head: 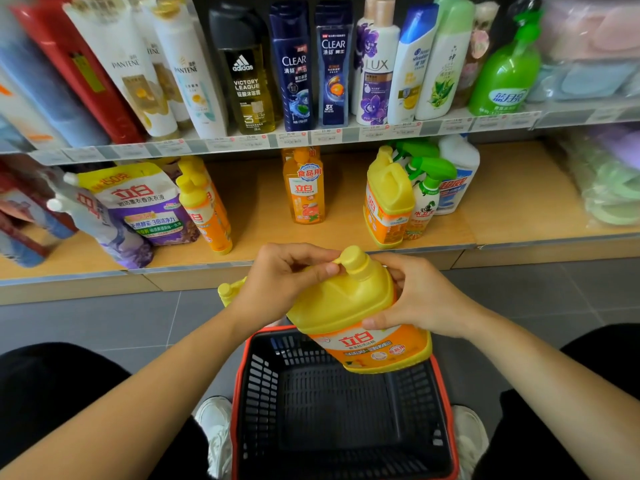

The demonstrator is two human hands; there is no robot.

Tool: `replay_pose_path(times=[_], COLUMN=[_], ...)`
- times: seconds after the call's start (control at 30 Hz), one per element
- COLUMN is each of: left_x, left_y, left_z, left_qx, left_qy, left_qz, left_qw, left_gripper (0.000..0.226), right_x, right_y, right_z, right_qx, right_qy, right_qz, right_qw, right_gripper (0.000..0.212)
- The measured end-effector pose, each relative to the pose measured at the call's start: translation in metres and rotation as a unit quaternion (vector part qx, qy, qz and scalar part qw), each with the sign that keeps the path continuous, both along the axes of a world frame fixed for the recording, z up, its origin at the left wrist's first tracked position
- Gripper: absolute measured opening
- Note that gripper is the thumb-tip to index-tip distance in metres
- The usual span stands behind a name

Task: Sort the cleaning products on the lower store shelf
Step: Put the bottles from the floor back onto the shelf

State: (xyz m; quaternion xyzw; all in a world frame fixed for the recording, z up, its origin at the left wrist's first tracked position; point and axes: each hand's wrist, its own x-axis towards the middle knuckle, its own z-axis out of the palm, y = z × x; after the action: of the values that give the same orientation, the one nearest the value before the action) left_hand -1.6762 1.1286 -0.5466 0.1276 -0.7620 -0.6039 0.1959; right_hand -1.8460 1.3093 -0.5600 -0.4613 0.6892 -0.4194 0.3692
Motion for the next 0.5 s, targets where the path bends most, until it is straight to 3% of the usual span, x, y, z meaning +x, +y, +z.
replay_pose_path(times=[0.17, 0.27, 0.37, 0.5], left_x=[-0.0035, -0.0027, -0.0024, -0.0031], left_y=[0.0016, -0.0038, -0.0026, 0.0027], left_z=[-0.0016, 0.0014, 0.0015, 0.0008], left_qx=[0.040, 0.069, -0.005, -0.100], left_qy=[0.019, -0.007, -0.046, -0.042], left_qz=[0.088, 0.060, 0.020, 0.052], left_qw=[0.995, 0.996, 0.999, 0.993], left_gripper=[0.015, 0.022, 0.025, 0.024], right_x=[-0.0015, -0.0015, -0.0010, 0.0032], right_y=[0.0004, 0.0005, -0.0002, -0.0018], right_z=[0.0004, 0.0002, 0.0001, 0.0013], right_qx=[0.004, 0.007, 0.003, 0.002], right_qy=[-0.003, -0.001, -0.005, 0.015], right_qz=[-0.001, -0.006, -0.014, -0.011], right_qw=[1.000, 1.000, 1.000, 1.000], right_gripper=[0.083, 0.081, 0.081, 0.084])
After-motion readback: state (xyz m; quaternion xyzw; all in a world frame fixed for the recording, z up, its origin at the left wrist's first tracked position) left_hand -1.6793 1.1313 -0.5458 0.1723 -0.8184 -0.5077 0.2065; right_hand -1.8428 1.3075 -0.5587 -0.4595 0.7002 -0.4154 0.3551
